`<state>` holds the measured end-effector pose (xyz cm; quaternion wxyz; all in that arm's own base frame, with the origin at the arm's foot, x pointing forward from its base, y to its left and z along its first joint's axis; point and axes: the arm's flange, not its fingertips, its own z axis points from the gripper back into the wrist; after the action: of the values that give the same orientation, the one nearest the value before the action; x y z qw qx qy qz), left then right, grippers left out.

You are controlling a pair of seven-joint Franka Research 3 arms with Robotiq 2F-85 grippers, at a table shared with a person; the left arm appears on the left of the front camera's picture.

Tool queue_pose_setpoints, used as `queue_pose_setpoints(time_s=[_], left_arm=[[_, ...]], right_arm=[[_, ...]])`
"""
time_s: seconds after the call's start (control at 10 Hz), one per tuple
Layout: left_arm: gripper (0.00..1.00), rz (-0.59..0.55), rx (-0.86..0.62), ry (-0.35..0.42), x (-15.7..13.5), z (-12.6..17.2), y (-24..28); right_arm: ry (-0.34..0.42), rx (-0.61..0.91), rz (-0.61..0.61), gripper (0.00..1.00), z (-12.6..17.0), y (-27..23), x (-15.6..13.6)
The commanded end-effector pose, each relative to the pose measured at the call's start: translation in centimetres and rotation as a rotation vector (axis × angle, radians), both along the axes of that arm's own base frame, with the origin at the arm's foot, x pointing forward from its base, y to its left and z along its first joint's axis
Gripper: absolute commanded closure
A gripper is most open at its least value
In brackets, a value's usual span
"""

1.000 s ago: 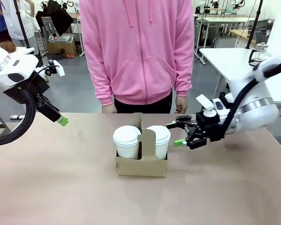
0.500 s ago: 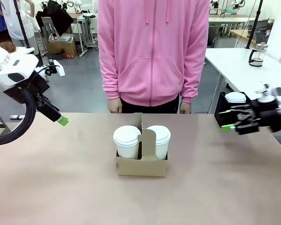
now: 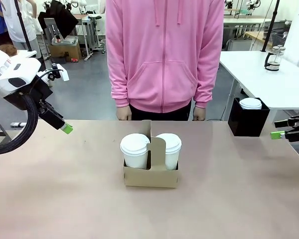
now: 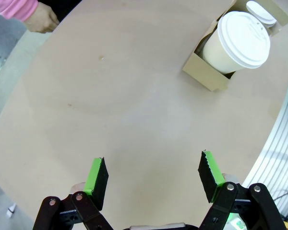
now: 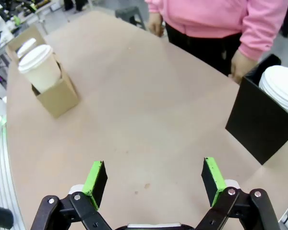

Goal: Pour a drink into a cup and package it in a carrier.
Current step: Insert the held 600 ml Paper Cup into the Cup Carrier.

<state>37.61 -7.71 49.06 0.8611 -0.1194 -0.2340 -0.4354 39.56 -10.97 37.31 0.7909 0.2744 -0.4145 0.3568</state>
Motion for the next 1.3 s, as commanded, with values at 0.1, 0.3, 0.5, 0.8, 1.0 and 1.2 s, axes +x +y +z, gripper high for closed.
queue_pose_setpoints(time_s=[0.1, 0.3, 0.5, 0.8, 1.0, 1.2], left_arm=[[0.06, -0.001, 0.012, 0.002, 0.1, 0.1, 0.1], [0.06, -0.001, 0.012, 0.002, 0.1, 0.1, 0.1], [0.06, -0.001, 0.012, 0.002, 0.1, 0.1, 0.1], [0.06, -0.001, 0.012, 0.002, 0.1, 0.1, 0.1], [0.06, -0.001, 0.012, 0.002, 0.1, 0.1, 0.1], [0.06, -0.001, 0.012, 0.002, 0.1, 0.1, 0.1]], right_arm=[[0.000, 0.000, 0.000, 0.00, 0.0, 0.0, 0.0], [0.000, 0.000, 0.000, 0.00, 0.0, 0.0, 0.0], [0.000, 0.000, 0.000, 0.00, 0.0, 0.0, 0.0], [0.000, 0.000, 0.000, 0.00, 0.0, 0.0, 0.0], [0.000, 0.000, 0.000, 0.00, 0.0, 0.0, 0.0], [0.000, 0.000, 0.000, 0.00, 0.0, 0.0, 0.0]])
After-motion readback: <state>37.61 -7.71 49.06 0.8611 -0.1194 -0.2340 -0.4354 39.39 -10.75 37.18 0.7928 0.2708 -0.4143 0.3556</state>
